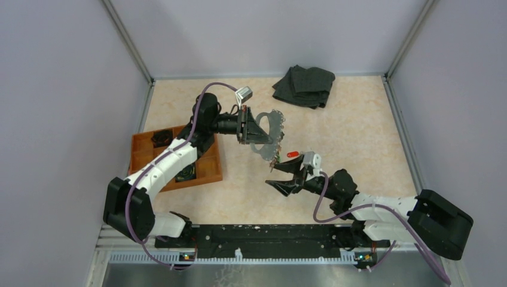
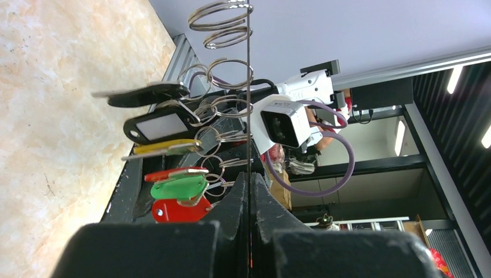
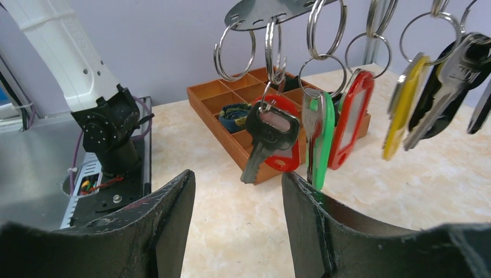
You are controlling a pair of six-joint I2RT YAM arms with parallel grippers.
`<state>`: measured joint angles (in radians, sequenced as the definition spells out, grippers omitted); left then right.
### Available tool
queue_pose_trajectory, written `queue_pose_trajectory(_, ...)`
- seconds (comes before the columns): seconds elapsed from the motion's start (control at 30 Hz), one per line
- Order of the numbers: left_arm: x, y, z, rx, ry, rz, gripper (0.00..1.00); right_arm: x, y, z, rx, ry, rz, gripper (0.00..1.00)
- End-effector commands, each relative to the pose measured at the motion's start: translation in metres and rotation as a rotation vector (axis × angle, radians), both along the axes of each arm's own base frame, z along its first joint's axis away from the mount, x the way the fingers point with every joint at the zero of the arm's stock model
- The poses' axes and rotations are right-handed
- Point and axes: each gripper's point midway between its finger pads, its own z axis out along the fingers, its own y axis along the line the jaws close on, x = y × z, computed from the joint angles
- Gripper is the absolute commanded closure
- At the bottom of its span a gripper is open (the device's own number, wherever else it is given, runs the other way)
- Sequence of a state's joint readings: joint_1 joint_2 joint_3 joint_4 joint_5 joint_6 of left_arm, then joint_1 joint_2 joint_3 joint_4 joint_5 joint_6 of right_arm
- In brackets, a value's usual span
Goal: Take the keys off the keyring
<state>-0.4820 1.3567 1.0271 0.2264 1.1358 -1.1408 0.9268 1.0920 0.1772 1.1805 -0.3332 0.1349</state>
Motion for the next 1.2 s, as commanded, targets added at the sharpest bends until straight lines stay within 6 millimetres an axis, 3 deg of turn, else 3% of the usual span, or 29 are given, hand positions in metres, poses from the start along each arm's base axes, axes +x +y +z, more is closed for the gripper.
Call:
queue_pose_trajectory(0.0,-0.011,0.002,0.026,-0.05,-0.052,-0.016,1.0,-0.001,0.003,0.035,0.089,-0.059,0.009,0.44)
queue_pose_trajectory(0.73,-0.017,-0.001,0.026,-0.055,-0.052,-0.024,1.0,0.006,0.003,0.032,0.069,-0.049,-0.027,0.44)
queue_pose_trajectory(1.17,-0.015,-0.002,0.016,-0.048,-0.038,-0.027,1.0,-0.009,0.0,0.053,0.111,-0.066,0.038,0.48)
